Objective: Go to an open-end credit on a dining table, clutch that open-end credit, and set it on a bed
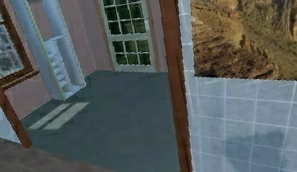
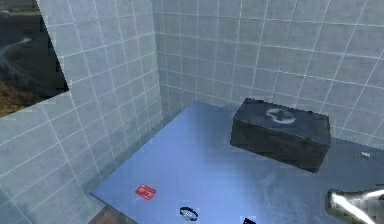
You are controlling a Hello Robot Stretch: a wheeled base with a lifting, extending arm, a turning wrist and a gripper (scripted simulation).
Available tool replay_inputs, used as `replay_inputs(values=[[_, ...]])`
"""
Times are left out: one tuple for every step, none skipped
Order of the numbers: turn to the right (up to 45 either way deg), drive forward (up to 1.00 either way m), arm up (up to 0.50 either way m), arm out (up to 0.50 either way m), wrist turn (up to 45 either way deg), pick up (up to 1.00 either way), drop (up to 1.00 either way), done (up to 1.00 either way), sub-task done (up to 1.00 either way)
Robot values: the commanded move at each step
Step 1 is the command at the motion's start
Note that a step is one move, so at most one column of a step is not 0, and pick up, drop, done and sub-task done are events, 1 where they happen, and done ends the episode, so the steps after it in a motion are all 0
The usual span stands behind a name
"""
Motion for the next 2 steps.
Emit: replay_inputs(values=[[-12.0,0.00,0.00,0.00,0.0,0.00,0.00,0.00,0.00],[-3.0,0.00,0.00,0.00,0.0,0.00,0.00,0.00,0.00]])
